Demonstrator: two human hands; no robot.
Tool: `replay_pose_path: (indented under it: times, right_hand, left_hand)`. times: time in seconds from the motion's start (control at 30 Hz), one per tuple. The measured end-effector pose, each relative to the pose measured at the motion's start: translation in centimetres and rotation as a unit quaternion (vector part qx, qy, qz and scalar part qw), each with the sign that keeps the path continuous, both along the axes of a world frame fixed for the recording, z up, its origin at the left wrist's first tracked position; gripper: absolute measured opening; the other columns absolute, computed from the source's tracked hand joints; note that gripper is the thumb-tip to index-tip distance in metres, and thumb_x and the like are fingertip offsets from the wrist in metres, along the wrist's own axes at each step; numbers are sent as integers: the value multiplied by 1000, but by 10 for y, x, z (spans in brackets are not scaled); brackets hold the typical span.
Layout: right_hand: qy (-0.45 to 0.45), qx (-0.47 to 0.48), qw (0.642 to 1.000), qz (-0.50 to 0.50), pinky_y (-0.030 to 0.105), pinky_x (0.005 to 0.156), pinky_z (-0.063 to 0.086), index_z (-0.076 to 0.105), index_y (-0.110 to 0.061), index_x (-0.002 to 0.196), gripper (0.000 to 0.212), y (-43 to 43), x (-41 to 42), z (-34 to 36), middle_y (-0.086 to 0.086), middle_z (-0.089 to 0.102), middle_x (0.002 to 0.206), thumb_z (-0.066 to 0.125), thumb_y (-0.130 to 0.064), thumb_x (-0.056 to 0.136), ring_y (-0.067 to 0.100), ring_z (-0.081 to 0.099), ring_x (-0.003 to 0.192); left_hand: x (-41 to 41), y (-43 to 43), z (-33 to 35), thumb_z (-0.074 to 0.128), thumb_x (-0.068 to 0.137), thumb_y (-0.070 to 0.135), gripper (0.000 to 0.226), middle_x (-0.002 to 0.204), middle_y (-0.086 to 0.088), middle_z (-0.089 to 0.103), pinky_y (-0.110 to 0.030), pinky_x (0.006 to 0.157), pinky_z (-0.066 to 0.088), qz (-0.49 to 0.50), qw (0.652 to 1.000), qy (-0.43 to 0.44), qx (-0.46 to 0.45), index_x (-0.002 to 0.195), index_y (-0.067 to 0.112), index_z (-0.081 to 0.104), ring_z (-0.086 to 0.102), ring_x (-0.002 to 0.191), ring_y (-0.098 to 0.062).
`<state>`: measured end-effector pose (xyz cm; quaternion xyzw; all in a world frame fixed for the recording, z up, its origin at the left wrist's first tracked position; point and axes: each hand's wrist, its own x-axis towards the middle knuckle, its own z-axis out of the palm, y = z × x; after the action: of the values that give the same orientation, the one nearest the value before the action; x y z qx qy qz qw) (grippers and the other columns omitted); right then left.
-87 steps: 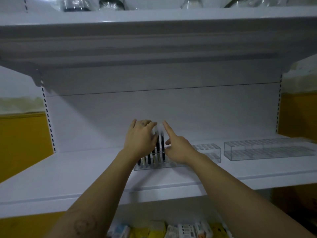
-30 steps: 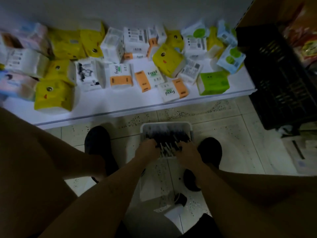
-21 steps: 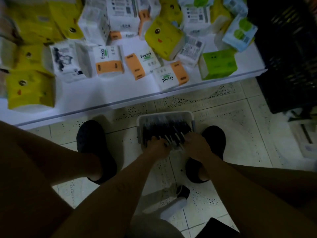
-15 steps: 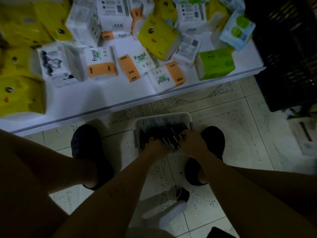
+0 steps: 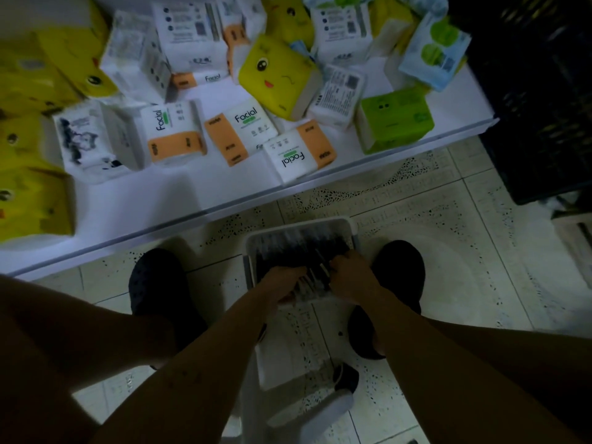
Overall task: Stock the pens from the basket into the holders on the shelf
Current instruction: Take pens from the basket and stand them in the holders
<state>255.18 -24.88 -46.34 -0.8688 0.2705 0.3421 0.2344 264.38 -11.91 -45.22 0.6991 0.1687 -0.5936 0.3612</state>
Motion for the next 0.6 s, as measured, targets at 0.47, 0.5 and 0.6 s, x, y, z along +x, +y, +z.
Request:
replay_pose_path:
  times: [0.47,0.5,0.6]
  right_hand:
    - [23,31,999,19,40,112,24,46,-7,135,51,11,8,-16,17,47,137,50,-37,94,33,41,129]
    - [26,36,999,9,41,112,24,47,-5,133,52,11,9,-17,19,47,137,51,-38,93,34,40,129]
    - [52,44,997,-24,45,115,24,48,-3,133,55,14,10,-17,20,39,143,53,-39,92,37,33,135]
  left_hand:
    - [-8,6,7,55,88,-5,23,112,-30,63,-44,86,54,45,991,-124,39,109,-8,65,62,100,-38]
    - [-9,9,8,53,87,-7,24,112,-25,64,-41,79,56,31,991,-128,38,108,-4,66,63,98,-35]
    - [-12,17,11,53,87,-7,30,114,-18,61,-27,59,51,14,993,-116,26,115,3,57,60,83,-23]
